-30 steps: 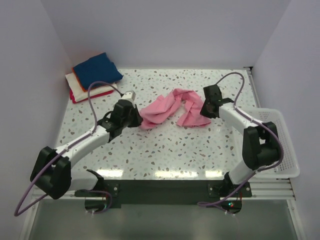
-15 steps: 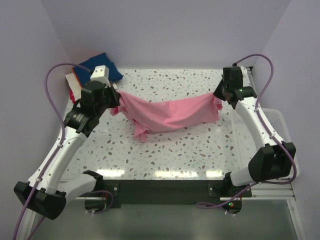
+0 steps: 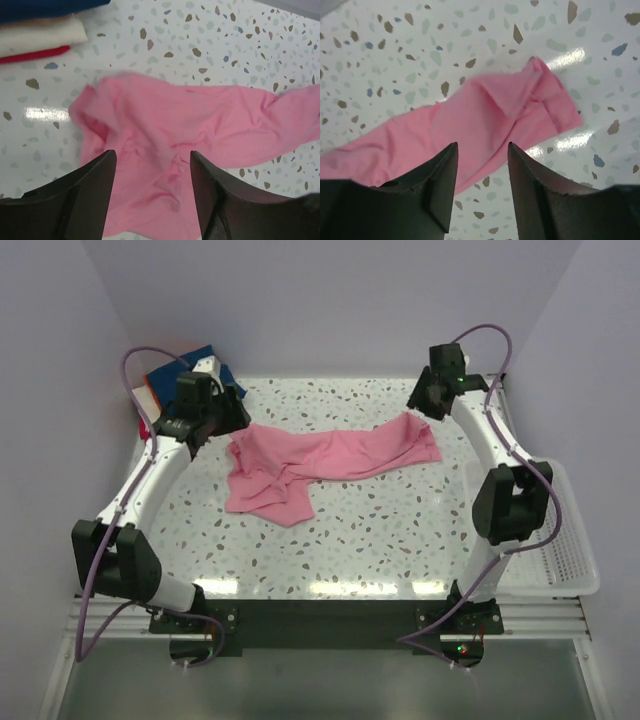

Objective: Fold and stack the t-shirts
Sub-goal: Flatten the tshirt out

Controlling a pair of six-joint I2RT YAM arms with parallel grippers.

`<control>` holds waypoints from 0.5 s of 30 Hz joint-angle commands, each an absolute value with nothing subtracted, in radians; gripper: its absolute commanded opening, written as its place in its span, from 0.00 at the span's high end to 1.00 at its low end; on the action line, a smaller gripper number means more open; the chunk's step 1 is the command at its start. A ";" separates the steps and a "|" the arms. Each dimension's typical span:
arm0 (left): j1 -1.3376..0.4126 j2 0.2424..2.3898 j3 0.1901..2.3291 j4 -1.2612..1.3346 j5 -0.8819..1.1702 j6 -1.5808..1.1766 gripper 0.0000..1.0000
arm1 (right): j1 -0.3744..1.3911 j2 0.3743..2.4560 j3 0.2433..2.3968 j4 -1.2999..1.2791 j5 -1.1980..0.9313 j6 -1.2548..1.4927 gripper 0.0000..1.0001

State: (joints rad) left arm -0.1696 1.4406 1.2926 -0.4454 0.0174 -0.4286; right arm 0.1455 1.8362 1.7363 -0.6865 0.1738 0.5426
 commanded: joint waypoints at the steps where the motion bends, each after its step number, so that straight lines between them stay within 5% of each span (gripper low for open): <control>1: -0.156 1.391 1.264 -0.349 0.110 -0.491 0.34 | 0.138 1.824 1.720 -0.750 0.127 0.512 0.50; 15: -0.156 1.098 0.625 -0.267 -0.101 -0.703 0.43 | 0.140 1.563 1.238 -0.537 0.072 0.535 0.52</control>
State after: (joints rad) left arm -0.1593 1.1297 0.6945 -0.3382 -0.0380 -0.6228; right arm 0.1429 1.5852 1.2663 -0.6159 0.1192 0.5323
